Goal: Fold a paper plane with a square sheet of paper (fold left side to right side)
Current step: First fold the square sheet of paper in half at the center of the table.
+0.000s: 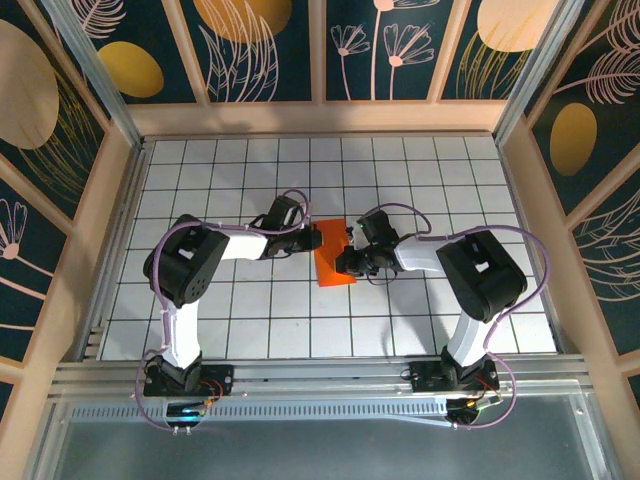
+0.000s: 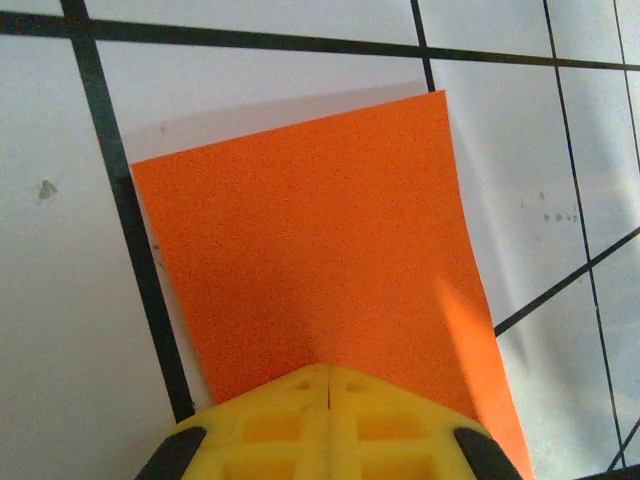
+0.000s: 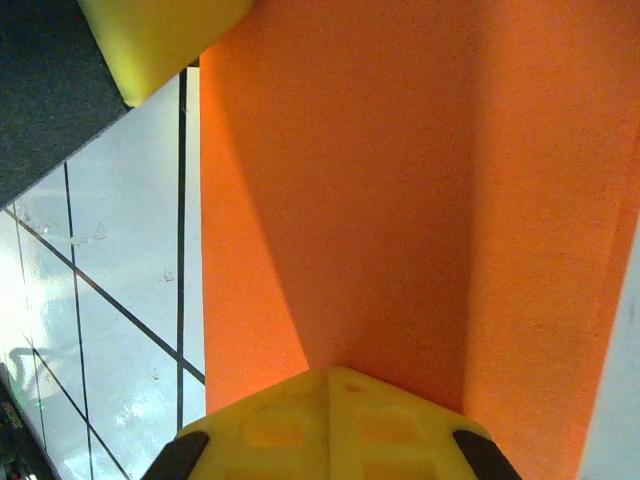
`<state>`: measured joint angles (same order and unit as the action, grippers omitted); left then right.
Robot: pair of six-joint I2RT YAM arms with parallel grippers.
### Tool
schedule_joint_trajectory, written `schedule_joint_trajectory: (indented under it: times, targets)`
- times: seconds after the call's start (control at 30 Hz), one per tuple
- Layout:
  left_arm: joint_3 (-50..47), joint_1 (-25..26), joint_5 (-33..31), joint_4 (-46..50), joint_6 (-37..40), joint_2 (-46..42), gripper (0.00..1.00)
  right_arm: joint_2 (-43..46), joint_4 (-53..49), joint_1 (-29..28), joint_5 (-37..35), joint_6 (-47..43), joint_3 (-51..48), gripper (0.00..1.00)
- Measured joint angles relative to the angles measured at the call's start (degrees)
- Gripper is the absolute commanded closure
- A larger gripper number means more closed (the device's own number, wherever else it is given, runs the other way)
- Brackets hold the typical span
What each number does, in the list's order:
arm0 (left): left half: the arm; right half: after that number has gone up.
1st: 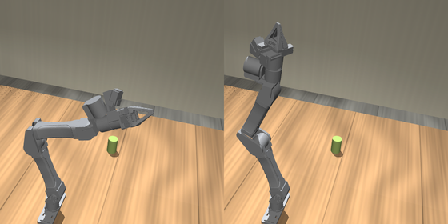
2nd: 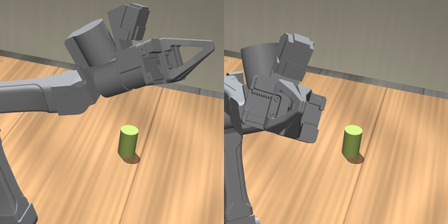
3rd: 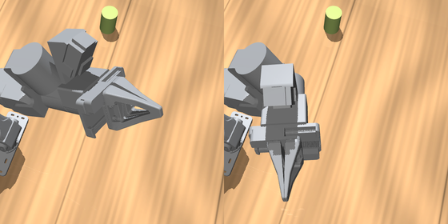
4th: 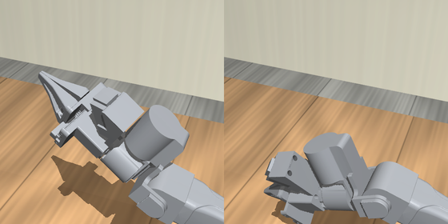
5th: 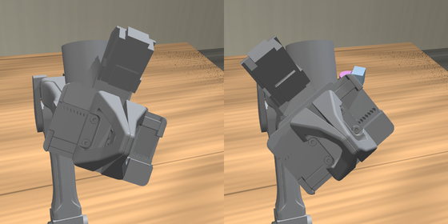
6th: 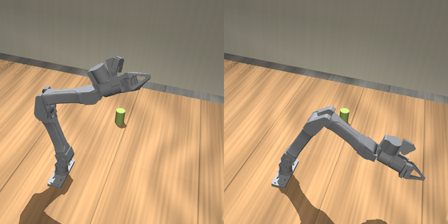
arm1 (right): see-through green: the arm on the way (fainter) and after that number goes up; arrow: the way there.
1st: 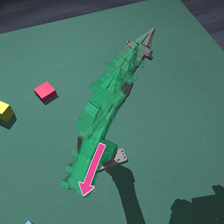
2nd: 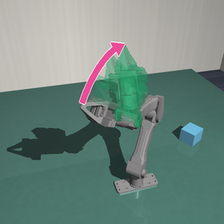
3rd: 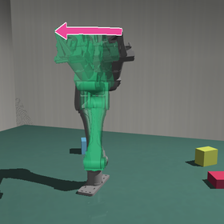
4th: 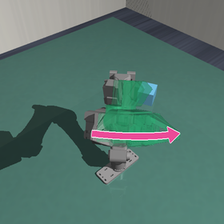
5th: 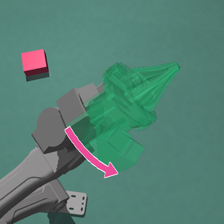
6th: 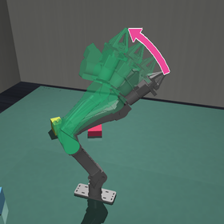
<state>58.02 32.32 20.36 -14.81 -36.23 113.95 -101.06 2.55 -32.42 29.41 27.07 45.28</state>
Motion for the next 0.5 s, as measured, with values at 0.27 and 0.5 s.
schedule_joint_trajectory:
  times: [0.27, 0.5]
  targets:
    - [2.3, 0.7, -3.4, 1.4, 0.7, 0.9, 1.0, 0.0, 0.2, 0.0, -1.0, 0.0, 0.1, 1.0]
    - [5.9, 0.7, -5.4, 3.1, 1.4, 3.0, 1.0, -0.2, 1.1, 0.0, -2.6, -0.2, 0.4, 1.0]
